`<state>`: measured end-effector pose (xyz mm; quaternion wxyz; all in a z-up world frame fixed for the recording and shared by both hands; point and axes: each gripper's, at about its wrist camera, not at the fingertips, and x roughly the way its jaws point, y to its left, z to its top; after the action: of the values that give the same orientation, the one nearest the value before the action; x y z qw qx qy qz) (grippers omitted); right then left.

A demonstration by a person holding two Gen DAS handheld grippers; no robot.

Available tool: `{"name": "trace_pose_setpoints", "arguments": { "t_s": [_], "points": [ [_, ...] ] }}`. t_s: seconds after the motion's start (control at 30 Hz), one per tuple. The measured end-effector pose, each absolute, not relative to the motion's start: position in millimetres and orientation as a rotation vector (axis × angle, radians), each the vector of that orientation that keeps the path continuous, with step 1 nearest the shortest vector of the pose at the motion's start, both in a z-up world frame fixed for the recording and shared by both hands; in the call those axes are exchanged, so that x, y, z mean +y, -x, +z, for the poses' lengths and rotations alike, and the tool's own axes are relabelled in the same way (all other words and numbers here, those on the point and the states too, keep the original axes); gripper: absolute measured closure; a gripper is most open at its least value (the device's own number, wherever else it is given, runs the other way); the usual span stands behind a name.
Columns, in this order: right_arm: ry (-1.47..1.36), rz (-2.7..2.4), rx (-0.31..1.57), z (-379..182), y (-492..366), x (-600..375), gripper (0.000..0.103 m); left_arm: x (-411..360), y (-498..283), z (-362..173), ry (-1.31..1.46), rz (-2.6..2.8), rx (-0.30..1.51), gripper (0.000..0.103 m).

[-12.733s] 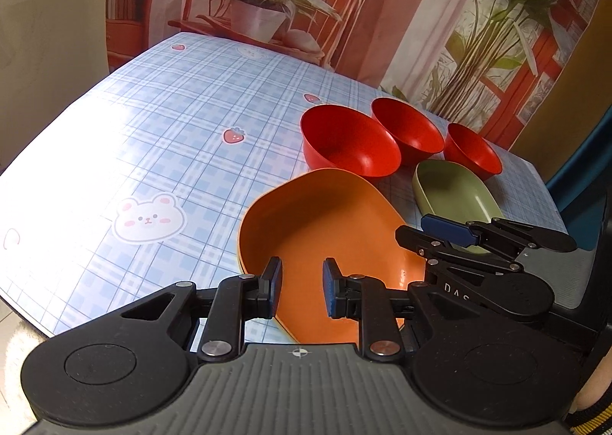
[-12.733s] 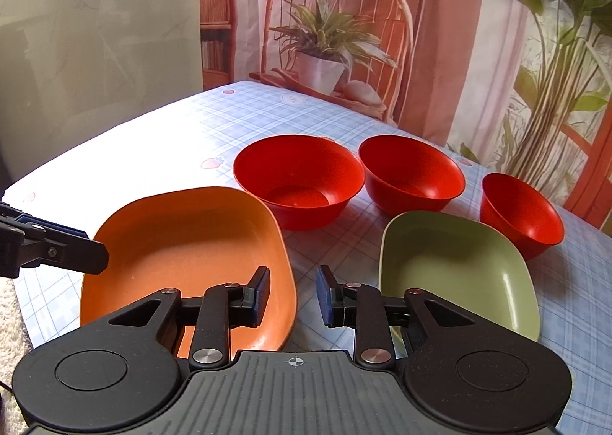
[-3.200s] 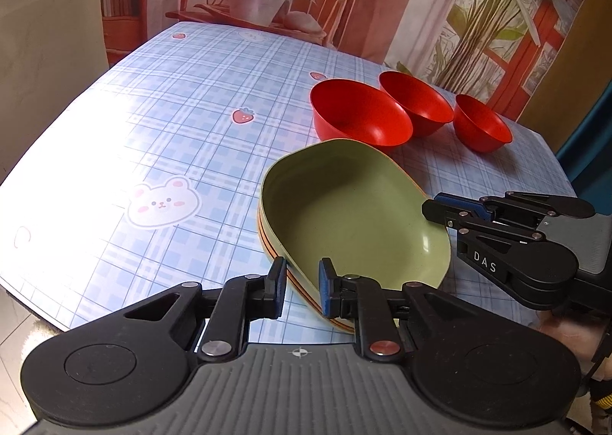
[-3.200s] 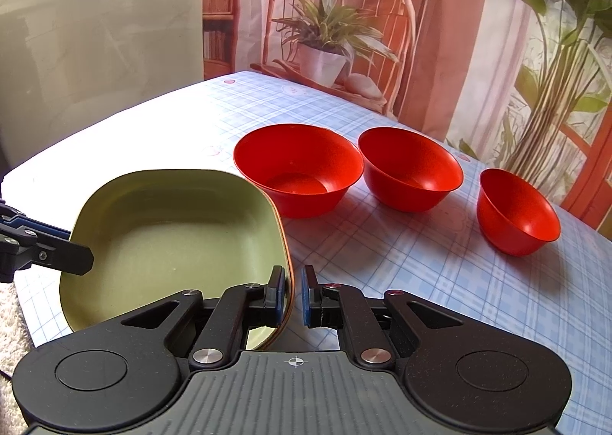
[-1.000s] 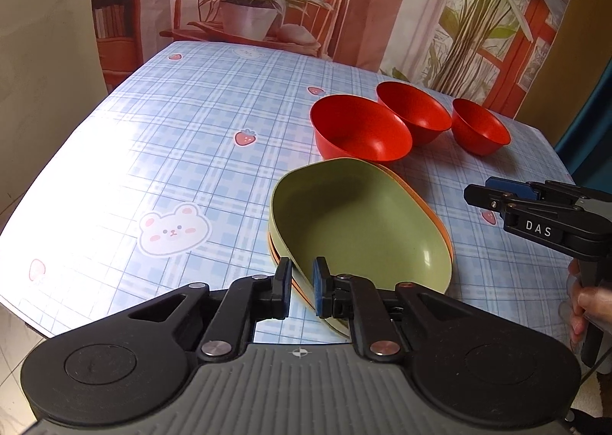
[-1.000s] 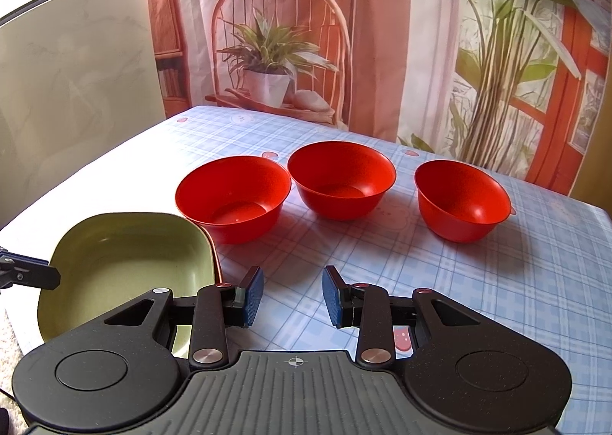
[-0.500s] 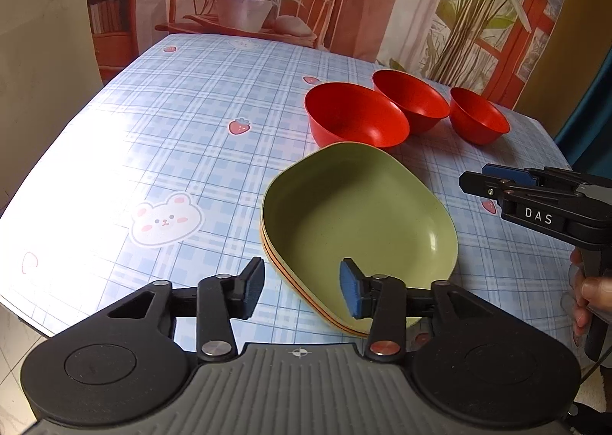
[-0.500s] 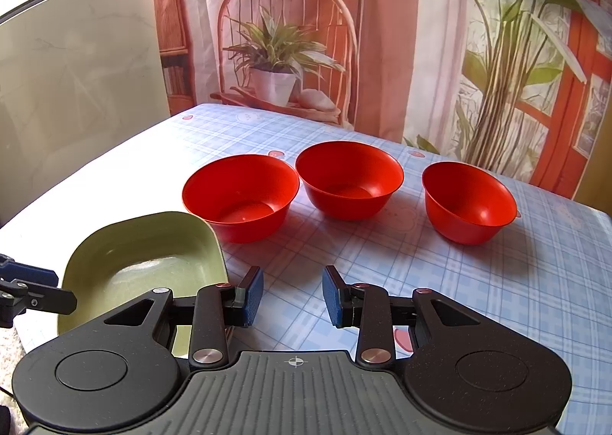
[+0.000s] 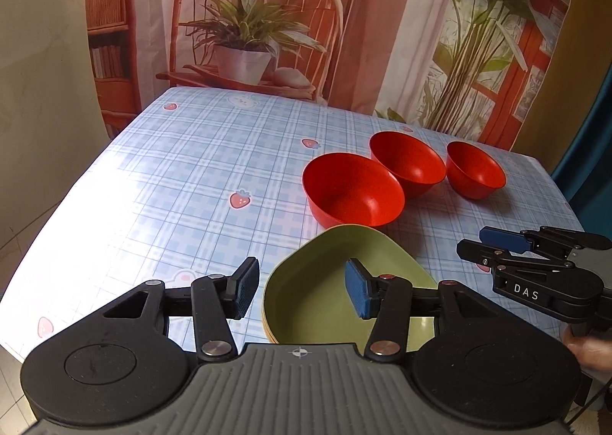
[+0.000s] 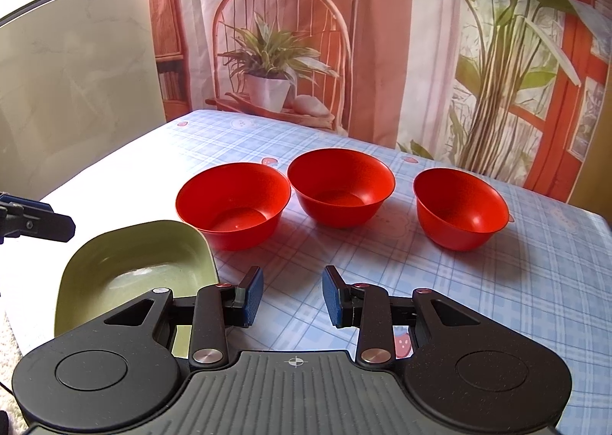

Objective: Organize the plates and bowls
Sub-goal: 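Move both grippers away from the plates to the rim of a red bowl, then close both grippers on the rim of the red bowl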

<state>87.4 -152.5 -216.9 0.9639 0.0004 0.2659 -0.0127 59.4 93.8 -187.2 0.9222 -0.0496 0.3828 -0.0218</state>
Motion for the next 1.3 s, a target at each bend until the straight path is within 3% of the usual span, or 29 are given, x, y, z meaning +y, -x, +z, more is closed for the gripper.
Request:
{"name": "trace_pose_setpoints", "arguments": {
  "t_s": [0.23, 0.43, 1.3],
  "points": [
    [-0.024, -0.027, 0.541, -216.7, -99.3, -159.4, 0.071, 92.3, -80.3, -186.0, 0.088, -0.064, 0.777, 0.051],
    [-0.055, -0.024, 0.544, -217.3, -111.0, -167.5, 0.063, 93.0, -99.6, -187.5, 0.077, -0.079, 0.777, 0.051],
    [-0.077, -0.060, 0.568, -222.1, -156.4, -191.5, 0.062, 86.6, -169.9, -203.4, 0.071, -0.139, 0.817, 0.051]
  ]
}}
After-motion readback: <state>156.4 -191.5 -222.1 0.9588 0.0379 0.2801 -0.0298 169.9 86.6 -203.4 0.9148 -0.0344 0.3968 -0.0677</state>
